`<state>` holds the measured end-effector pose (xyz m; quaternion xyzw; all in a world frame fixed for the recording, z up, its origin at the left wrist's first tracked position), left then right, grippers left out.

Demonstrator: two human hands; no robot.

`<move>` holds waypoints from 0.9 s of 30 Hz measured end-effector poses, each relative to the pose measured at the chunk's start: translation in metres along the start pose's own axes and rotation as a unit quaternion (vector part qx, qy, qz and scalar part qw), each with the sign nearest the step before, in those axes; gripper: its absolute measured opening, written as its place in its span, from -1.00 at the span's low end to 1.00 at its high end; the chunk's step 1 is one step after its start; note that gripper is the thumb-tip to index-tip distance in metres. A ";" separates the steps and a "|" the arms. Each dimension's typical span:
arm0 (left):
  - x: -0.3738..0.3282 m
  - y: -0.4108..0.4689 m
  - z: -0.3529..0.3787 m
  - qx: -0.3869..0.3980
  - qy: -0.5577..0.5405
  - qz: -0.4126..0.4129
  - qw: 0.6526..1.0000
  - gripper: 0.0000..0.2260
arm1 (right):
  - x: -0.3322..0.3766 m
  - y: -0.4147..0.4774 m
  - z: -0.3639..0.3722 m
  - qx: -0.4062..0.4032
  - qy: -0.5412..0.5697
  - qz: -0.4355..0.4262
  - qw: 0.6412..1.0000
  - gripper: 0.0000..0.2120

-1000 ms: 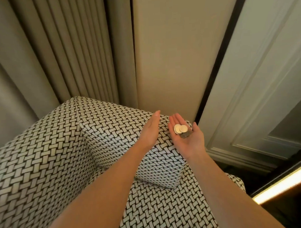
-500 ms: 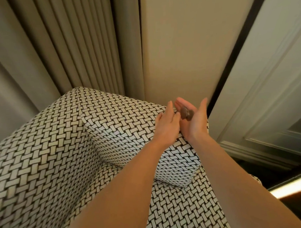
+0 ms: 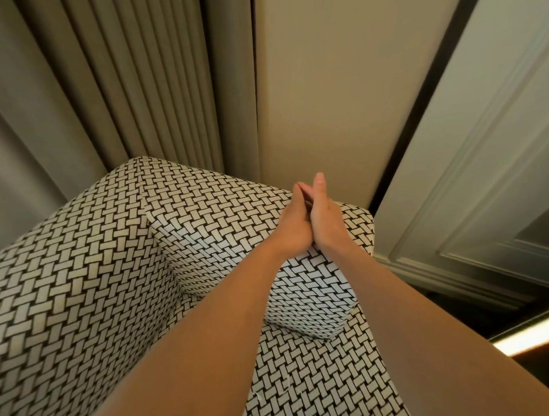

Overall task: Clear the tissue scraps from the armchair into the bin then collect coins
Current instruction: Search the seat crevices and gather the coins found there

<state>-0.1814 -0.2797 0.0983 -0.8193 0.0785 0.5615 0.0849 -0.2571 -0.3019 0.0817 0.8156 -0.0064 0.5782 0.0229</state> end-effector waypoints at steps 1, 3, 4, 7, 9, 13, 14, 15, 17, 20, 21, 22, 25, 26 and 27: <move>0.000 0.000 0.000 -0.004 0.006 0.002 1.000 -0.57 | 0.000 0.002 0.000 0.008 -0.002 0.006 1.000 -0.37; 0.003 0.003 0.003 -0.013 0.018 0.003 1.000 -0.53 | 0.000 0.003 0.000 0.025 0.014 0.023 0.999 -0.33; 0.003 0.002 0.003 -0.011 0.020 -0.001 1.000 -0.47 | 0.000 0.003 -0.001 0.031 0.039 0.031 0.998 -0.32; -0.001 -0.004 0.001 0.008 0.003 -0.037 0.999 -0.33 | 0.002 0.002 -0.005 0.022 0.152 0.053 0.987 -0.32; 0.003 -0.003 0.001 0.014 -0.028 -0.048 0.998 -0.32 | 0.002 0.000 -0.009 -0.006 0.213 0.063 0.975 -0.32; 0.011 0.002 0.001 -0.010 -0.049 -0.048 0.998 -0.27 | -0.002 -0.002 -0.016 -0.042 0.299 0.071 0.951 -0.32; 0.012 0.002 0.001 -0.015 -0.052 -0.047 0.997 -0.27 | -0.002 -0.002 -0.016 -0.045 0.314 0.073 0.946 -0.32; 0.014 0.004 0.002 -0.021 -0.053 -0.048 0.997 -0.27 | -0.003 -0.003 -0.017 -0.045 0.328 0.072 0.941 -0.32; 0.013 0.005 0.003 -0.032 -0.056 -0.041 0.997 -0.27 | -0.004 -0.005 -0.019 -0.045 0.345 0.072 0.935 -0.36; 0.015 0.005 0.004 -0.054 -0.059 -0.024 0.997 -0.29 | -0.006 -0.009 -0.020 -0.050 0.313 0.071 0.946 -0.55; 0.012 0.001 0.003 -0.065 -0.053 -0.021 0.996 -0.31 | -0.005 -0.011 -0.022 -0.057 0.296 0.073 0.951 -0.61; 0.012 0.001 0.003 -0.074 -0.049 -0.011 0.996 -0.33 | -0.006 -0.012 -0.023 -0.062 0.279 0.072 0.956 -0.64; 0.004 -0.008 0.000 -0.091 -0.047 -0.006 0.995 -0.42 | -0.005 -0.019 -0.027 -0.048 0.205 0.092 0.973 -0.63; 0.010 -0.009 0.000 -0.098 -0.044 0.003 0.994 -0.45 | -0.007 -0.020 -0.028 -0.040 0.184 0.093 0.978 -0.63; 0.005 -0.017 0.000 -0.113 -0.032 -0.004 0.993 -0.48 | -0.005 -0.023 -0.031 -0.042 0.152 0.100 0.982 -0.62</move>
Point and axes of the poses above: each hand's wrist, its own y-axis towards the middle knuckle, its own z-axis out of the palm, x = y × z, the point moved 1 cm from there along y, towards the middle knuckle, and after that the axes turned 4 degrees about -y, right-handed, at the moved point
